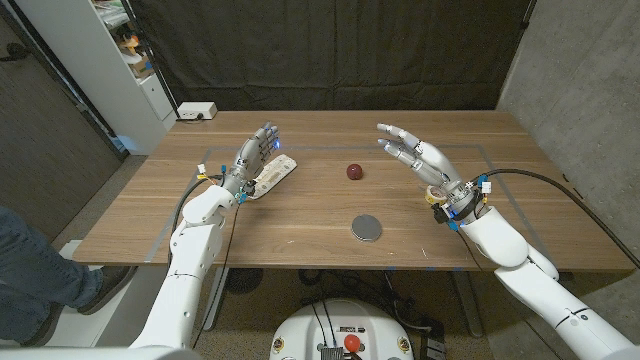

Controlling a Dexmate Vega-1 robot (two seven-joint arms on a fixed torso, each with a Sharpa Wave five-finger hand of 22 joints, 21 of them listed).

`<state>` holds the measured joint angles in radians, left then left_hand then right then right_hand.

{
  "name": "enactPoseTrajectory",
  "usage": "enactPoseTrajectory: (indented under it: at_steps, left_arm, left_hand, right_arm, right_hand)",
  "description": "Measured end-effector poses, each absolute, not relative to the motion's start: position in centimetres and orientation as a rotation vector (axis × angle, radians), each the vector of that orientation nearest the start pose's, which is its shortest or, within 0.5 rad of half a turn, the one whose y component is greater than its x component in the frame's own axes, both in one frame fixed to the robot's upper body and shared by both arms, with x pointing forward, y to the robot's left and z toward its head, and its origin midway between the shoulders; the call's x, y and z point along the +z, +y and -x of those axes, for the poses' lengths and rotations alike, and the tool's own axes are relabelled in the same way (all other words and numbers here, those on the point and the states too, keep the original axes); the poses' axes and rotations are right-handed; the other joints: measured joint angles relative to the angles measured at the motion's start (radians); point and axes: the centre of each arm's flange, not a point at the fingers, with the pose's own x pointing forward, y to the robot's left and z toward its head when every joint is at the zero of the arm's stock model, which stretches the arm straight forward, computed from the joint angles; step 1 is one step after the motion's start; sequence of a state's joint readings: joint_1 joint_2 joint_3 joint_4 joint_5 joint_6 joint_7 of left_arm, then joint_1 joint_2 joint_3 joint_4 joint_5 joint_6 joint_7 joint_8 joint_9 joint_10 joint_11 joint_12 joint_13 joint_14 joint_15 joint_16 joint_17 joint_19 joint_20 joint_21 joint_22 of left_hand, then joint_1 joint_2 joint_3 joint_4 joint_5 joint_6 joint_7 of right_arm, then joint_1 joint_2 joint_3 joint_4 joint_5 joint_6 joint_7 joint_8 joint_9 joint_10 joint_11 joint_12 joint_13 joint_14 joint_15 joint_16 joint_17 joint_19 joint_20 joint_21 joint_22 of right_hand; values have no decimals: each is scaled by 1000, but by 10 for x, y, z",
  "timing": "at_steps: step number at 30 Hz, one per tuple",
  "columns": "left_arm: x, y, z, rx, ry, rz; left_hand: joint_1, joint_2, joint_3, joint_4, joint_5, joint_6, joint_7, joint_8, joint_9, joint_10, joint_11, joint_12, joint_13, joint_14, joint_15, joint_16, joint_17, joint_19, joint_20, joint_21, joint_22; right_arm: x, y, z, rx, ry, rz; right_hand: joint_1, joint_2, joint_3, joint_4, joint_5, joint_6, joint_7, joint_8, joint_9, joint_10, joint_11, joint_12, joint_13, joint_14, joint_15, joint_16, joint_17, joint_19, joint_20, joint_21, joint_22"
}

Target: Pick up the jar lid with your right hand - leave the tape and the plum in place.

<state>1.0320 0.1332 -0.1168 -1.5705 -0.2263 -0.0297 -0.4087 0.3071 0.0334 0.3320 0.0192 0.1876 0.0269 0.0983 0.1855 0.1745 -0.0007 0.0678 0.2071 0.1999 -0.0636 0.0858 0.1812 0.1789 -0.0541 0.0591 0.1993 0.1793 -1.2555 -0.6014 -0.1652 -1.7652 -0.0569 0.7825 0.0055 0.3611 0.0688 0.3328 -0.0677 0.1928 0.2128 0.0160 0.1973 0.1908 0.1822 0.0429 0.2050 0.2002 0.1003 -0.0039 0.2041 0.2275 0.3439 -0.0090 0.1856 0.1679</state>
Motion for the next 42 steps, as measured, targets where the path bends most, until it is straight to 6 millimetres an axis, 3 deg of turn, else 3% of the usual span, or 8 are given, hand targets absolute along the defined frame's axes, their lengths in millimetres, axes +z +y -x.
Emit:
enactPoseTrajectory:
  at_steps: [18,24,42]
  left_arm:
    - [-32,283,-605,-300,-603,-2]
    - [-35,282,-600,-301,-605,-3]
    - [-38,285,-592,-296,-611,-4]
  left_hand:
    - [0,0,4,-5,0,0,0,0,0,0,0,0,0,0,0,0,0,0,0,0,0]
    - [0,0,0,-8,0,0,0,0,0,0,0,0,0,0,0,0,0,0,0,0,0]
    - [-5,5,-4,-13,0,0,0,0,0,0,0,0,0,0,0,0,0,0,0,0,0]
  right_arm:
    - [-42,-230,-462,355,-1213,661]
    - [-48,-223,-458,333,-1242,757]
    - [-53,-216,-450,323,-1279,824]
  right_hand:
    - [8,8,4,-10,0,0,0,0,0,0,0,0,0,0,0,0,-5,0,0,0,0]
    - [8,8,3,-11,0,4,-4,0,0,0,0,0,0,0,0,0,-5,0,0,0,0]
    - [8,8,3,-11,0,7,-7,0,0,5,-5,0,0,0,0,0,-9,0,0,0,0]
